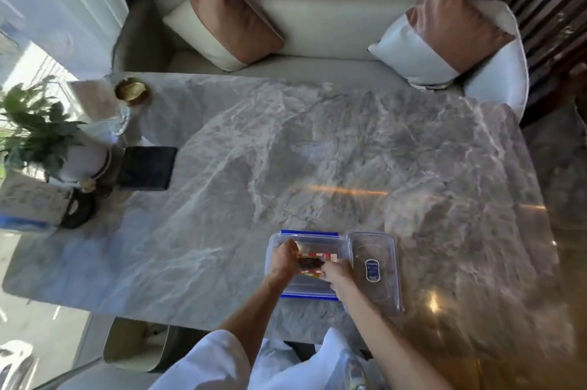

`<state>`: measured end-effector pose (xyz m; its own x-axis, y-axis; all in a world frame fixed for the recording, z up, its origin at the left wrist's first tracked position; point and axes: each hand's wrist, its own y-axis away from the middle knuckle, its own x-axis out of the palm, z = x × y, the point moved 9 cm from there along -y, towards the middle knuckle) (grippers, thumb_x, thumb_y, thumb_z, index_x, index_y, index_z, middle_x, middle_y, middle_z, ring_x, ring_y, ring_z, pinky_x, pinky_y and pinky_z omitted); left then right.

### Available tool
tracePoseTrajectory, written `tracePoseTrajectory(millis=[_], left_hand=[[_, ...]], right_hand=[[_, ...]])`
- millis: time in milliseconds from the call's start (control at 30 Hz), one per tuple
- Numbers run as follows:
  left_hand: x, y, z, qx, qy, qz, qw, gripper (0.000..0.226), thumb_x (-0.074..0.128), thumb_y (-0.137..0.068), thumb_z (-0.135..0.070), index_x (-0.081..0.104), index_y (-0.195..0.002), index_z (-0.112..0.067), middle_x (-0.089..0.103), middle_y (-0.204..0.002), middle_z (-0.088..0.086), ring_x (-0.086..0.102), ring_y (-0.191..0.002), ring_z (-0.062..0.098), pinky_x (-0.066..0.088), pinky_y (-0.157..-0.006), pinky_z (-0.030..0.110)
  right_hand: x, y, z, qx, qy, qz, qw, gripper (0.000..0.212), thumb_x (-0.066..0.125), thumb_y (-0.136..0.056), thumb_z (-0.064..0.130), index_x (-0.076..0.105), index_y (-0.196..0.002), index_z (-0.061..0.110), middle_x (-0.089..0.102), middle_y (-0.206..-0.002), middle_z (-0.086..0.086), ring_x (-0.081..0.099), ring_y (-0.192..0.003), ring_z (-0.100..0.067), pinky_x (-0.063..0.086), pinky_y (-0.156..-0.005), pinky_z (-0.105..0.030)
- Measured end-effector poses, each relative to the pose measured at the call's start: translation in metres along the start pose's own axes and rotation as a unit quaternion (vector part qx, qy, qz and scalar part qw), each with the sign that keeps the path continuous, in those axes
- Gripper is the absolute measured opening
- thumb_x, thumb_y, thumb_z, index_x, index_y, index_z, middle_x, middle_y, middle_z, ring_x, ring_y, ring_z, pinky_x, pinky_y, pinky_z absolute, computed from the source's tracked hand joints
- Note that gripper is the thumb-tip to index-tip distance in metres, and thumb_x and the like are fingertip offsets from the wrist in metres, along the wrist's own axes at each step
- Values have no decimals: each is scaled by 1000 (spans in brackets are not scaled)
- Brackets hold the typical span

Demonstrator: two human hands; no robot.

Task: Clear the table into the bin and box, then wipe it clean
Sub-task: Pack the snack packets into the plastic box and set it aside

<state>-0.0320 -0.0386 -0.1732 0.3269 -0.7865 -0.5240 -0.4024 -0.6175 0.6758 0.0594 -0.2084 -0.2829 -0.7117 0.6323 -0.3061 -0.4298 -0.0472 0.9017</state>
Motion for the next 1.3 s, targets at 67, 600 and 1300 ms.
tracePoseTrajectory(millis=[67, 600, 1300], left_hand=[[8, -4, 6, -25, -4, 13, 1000, 13, 46, -92, -10, 56, -87, -17, 56, -75, -1, 55, -62, 13, 48, -45, 16], [4, 23, -68, 108, -280, -62, 952, 29, 40, -86, -5, 58, -107, -11, 66, -112, 12, 63, -101, 35, 46, -72, 38], [171, -20, -160, 193, -375, 41, 906, 50, 53, -83, -9, 47, -133, -15, 47, -135, 14, 44, -126, 36, 35, -105, 43]], right_hand=[[-3, 12, 8, -5, 14, -8, 1000, 47, 54, -68, 29, 66, -106, 4, 69, -88, -8, 70, -93, -31, 44, -56, -27], [-53, 89, 56, -167, 28, 65, 983, 23, 55, -86, 3, 69, -103, 9, 65, -80, 0, 64, -83, -20, 52, -78, -35], [-160, 63, -112, 16, -238, 44, 970, 52, 51, -90, -3, 39, -140, 8, 57, -112, -9, 53, -102, -22, 49, -96, -39]])
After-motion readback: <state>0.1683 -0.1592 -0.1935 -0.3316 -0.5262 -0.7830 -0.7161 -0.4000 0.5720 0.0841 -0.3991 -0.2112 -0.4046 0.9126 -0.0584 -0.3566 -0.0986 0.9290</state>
